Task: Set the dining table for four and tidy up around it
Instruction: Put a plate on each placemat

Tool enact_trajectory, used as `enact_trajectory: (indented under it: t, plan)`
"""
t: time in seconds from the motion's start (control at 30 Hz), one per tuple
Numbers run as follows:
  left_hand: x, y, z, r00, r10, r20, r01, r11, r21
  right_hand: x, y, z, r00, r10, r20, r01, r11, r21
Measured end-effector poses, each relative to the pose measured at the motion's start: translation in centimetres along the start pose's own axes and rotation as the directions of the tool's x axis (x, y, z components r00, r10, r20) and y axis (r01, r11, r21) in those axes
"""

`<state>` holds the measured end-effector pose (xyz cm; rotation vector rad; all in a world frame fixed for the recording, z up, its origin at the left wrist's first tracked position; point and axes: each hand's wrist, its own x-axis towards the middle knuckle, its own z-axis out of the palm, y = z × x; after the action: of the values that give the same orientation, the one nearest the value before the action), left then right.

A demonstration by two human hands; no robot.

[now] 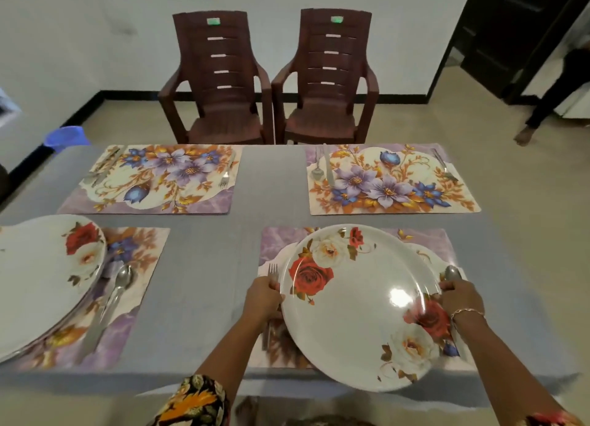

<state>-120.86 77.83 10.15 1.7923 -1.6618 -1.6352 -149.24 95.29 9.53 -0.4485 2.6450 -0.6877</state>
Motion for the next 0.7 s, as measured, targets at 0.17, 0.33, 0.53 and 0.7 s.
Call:
enact_trajectory:
  t: [0.17, 0.33, 0.53, 0.7]
  plan:
    - [-0.4, 0.0, 0.7, 0.997, 0.009, -0.078, -0.006, 0.999, 0.04, 0.9, 0.5, 0.7, 0.998, -0.06, -0.003, 0.06, 0.998, -0.003]
    - [-0.4, -0.3, 1.2, 0.992, 0.007, -0.123, 0.003, 0.997, 0.082, 1.5, 0.8, 0.7, 0.996, -0.086, 0.0, 0.086, 0.996, -0.01]
    - [-0.2, 0.0, 1.7, 0.987, 0.04, -0.159, -0.017, 0.99, 0.142, 1.6, 0.7, 0.5, 0.994, -0.107, -0.001, 0.107, 0.994, -0.003]
    - [0.1, 0.7, 2.0, 0.987, 0.05, -0.151, -0.025, 0.985, 0.168, 2.0, 0.2, 0.2, 0.994, -0.107, -0.002, 0.107, 0.994, -0.032]
